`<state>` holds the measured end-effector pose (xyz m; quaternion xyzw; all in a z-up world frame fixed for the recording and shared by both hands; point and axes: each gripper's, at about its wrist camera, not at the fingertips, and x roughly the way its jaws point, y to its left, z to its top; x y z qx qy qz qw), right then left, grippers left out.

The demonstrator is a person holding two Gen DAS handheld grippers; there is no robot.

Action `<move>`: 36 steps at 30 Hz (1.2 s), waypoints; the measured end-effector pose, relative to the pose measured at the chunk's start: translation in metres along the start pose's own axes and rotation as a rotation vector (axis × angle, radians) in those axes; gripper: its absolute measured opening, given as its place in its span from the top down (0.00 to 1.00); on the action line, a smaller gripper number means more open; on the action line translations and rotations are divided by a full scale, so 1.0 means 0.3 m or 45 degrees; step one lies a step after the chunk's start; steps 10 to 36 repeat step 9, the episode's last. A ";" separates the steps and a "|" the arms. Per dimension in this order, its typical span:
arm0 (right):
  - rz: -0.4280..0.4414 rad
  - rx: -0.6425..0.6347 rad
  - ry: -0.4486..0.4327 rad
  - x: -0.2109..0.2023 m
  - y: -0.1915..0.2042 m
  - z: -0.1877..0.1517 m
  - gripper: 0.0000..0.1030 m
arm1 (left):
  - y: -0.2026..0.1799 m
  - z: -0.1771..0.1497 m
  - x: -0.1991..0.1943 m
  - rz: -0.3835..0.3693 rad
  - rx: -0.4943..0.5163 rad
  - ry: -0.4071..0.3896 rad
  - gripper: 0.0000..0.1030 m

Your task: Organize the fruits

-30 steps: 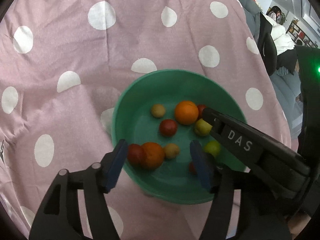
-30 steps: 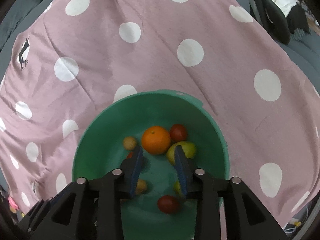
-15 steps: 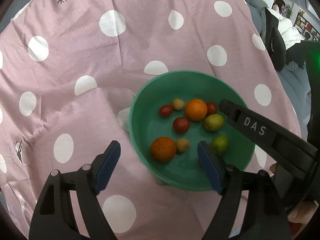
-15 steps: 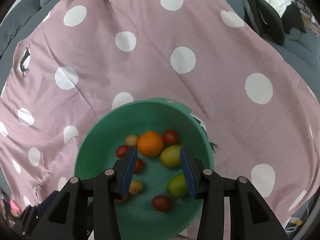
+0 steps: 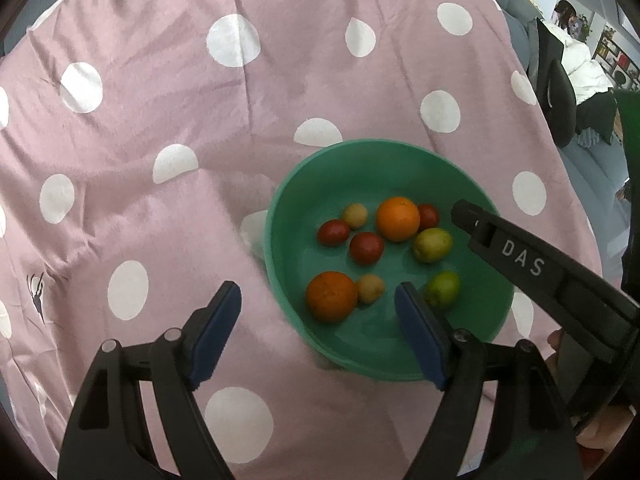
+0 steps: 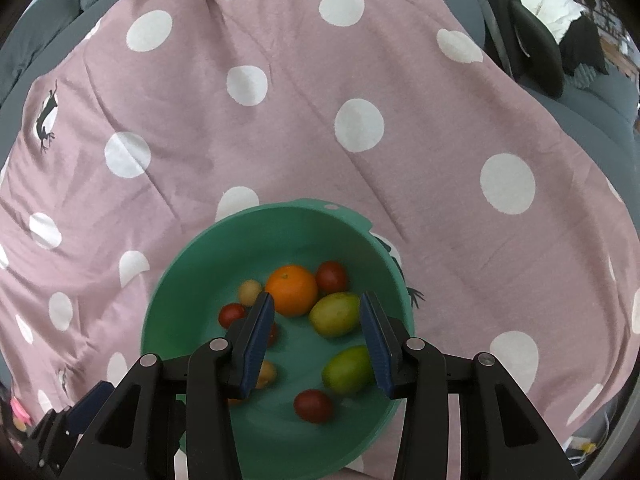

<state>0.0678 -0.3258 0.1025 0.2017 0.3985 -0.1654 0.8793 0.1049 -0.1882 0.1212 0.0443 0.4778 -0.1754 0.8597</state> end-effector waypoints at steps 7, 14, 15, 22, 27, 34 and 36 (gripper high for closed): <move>-0.020 -0.010 0.001 0.000 0.001 -0.003 0.56 | 0.003 -0.007 -0.006 0.008 0.010 -0.008 0.23; -0.022 -0.008 0.001 -0.001 0.002 -0.004 0.56 | 0.009 -0.006 -0.008 0.005 0.004 -0.004 0.23; -0.022 -0.008 0.001 -0.001 0.002 -0.004 0.56 | 0.009 -0.006 -0.008 0.005 0.004 -0.004 0.23; -0.022 -0.008 0.001 -0.001 0.002 -0.004 0.56 | 0.009 -0.006 -0.008 0.005 0.004 -0.004 0.23; -0.022 -0.008 0.001 -0.001 0.002 -0.004 0.56 | 0.009 -0.006 -0.008 0.005 0.004 -0.004 0.23; -0.022 -0.008 0.001 -0.001 0.002 -0.004 0.56 | 0.009 -0.006 -0.008 0.005 0.004 -0.004 0.23; -0.022 -0.008 0.001 -0.001 0.002 -0.004 0.56 | 0.009 -0.006 -0.008 0.005 0.004 -0.004 0.23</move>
